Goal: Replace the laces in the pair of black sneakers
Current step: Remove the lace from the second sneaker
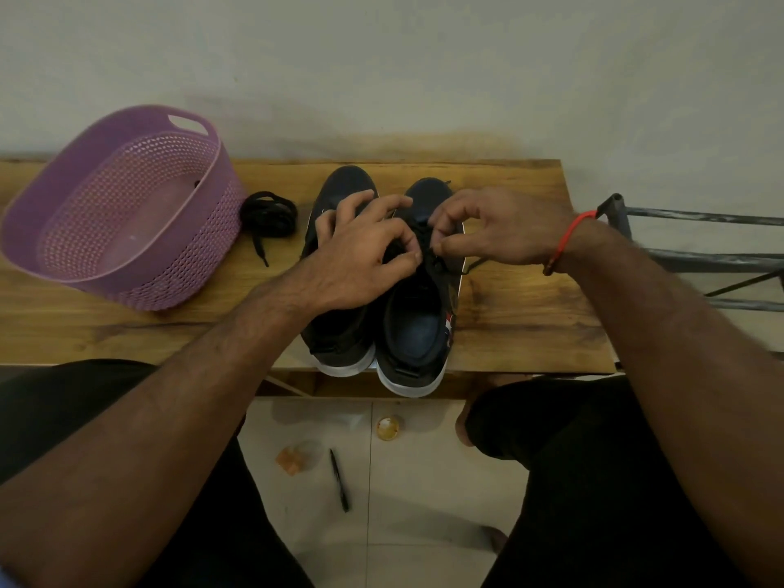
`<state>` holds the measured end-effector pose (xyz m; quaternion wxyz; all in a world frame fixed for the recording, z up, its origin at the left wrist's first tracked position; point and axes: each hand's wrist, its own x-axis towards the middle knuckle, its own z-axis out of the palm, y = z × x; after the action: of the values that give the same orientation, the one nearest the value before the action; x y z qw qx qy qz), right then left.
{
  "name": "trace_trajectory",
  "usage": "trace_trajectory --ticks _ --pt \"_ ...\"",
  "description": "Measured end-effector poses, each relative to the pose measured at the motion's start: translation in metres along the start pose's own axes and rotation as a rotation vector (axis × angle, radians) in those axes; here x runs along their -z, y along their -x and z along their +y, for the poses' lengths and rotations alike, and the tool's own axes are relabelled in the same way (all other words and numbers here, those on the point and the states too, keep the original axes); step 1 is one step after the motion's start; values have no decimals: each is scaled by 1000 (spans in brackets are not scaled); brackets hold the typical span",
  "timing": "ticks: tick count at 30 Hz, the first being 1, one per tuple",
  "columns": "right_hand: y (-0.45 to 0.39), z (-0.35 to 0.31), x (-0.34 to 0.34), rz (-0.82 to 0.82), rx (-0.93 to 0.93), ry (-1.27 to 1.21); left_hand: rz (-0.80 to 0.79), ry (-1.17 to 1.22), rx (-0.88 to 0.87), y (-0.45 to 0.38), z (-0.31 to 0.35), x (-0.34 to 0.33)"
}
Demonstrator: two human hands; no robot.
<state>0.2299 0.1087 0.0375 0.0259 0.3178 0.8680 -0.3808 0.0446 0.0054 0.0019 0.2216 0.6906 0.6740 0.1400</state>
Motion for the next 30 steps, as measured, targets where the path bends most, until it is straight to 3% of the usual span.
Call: trace_trajectory --ticks 8,17,20,26,30 --pt "-6 -2 -7 -17 -23 -141 -93 159 68 1 7 7" --pt "-11 3 -15 -23 -31 -190 28 395 205 -5 -3 -4" --pt "-7 -4 -13 -64 -50 -243 60 524 155 -7 -1 4" --pt "-3 -2 -2 69 -154 -401 40 510 188 -6 3 7" --pt "-6 13 12 218 -334 -639 75 842 298 -10 4 14"
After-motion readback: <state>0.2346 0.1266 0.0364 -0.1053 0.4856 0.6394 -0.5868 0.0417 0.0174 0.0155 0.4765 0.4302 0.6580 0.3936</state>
